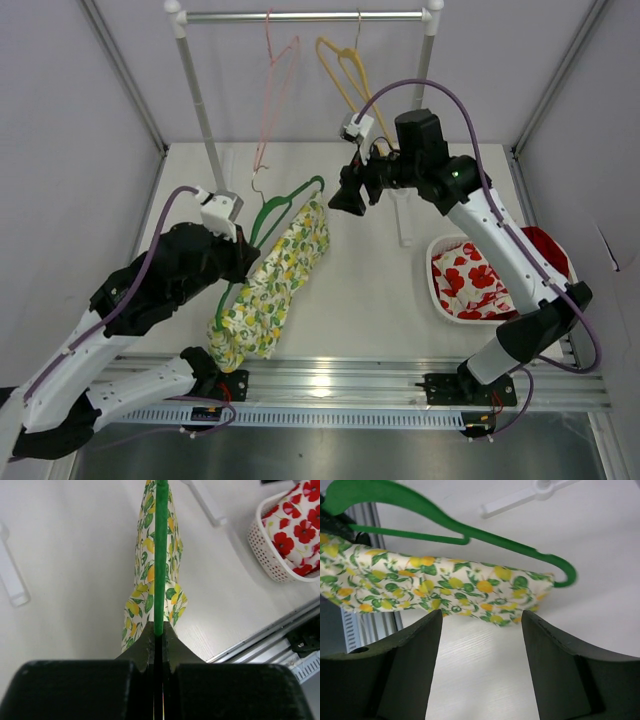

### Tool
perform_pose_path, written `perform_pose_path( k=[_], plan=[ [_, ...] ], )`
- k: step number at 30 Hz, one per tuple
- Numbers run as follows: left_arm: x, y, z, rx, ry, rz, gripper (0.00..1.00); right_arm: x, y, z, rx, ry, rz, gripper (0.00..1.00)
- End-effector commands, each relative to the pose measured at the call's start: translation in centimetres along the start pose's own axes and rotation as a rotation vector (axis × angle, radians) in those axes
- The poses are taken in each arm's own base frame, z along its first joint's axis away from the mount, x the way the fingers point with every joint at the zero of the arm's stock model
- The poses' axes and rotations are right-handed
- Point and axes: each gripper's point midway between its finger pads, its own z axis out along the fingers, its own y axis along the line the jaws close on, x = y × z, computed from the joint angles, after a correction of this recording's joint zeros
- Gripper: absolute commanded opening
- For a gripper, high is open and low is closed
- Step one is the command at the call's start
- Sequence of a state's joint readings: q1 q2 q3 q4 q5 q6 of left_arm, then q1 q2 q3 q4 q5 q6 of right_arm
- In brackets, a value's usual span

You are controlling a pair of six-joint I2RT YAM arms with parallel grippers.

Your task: Place the skirt on the hanger

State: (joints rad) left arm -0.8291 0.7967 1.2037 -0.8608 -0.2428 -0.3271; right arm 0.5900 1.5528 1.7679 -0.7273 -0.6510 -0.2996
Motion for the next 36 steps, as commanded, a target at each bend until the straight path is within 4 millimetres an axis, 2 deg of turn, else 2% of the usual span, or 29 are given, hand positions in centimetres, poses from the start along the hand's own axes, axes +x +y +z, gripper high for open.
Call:
perform_pose_path(
  k=[1, 7, 14, 19, 21, 26, 27, 29, 30, 33, 34, 36],
  plan=[
    [-2.5, 1.5, -2.6, -0.080, -0.093, -0.098, 0.00, -3.2, -2.1, -1.1, 0.086, -0.067, 0.015, 0.70],
    [-1.0, 3.8, -3.0, -0.216, -0.038, -0.117, 0.00, -4.8, -4.6, -1.9, 0.146, -0.115, 0.044, 0.71],
    [-2.3, 5.4, -3.5, -0.342, -0.037, -0.127, 0.00, -5.7, -5.4, -3.1, 0.173, -0.139, 0.044, 0.71],
    [-5.6, 6.1, -3.4, -0.390, -0.143, -0.145, 0.00, -5.8, -4.9, -4.2, 0.182, -0.151, 0.044, 0.70],
    [-6.5, 6.2, -2.5, -0.402, -0.151, -0.124, 0.00, -6.5, -3.9, -5.3, 0.174, -0.174, 0.025, 0.71],
    [-10.2, 7.6, -1.2, -0.466, -0.188, -0.101, 0.00, -7.7, -1.3, -7.9, 0.141, -0.213, -0.014, 0.72],
    [-10.6, 7.6, -0.7, -0.457, -0.187, -0.098, 0.00, -8.2, -0.5, -8.9, 0.143, -0.232, -0.032, 0.71],
    [-12.0, 8.7, -0.1, -0.491, -0.199, -0.093, 0.00, -8.0, 0.0, -9.6, 0.142, -0.240, -0.037, 0.72],
    [-12.5, 9.2, 0.2, -0.496, -0.201, -0.093, 0.00, -8.5, 0.7, -10.7, 0.150, -0.260, -0.054, 0.71],
    [-14.6, 9.7, 0.8, -0.496, -0.231, -0.068, 0.00, -8.4, 1.2, -11.9, 0.175, -0.281, -0.072, 0.72],
    [-15.0, 10.1, 0.9, -0.496, -0.234, -0.064, 0.00, -8.9, 1.8, -13.0, 0.195, -0.305, -0.095, 0.72],
    [-16.7, 10.9, 1.0, -0.503, -0.267, -0.034, 0.00, -8.8, 1.1, -13.9, 0.273, -0.310, -0.100, 0.73]
  ],
)
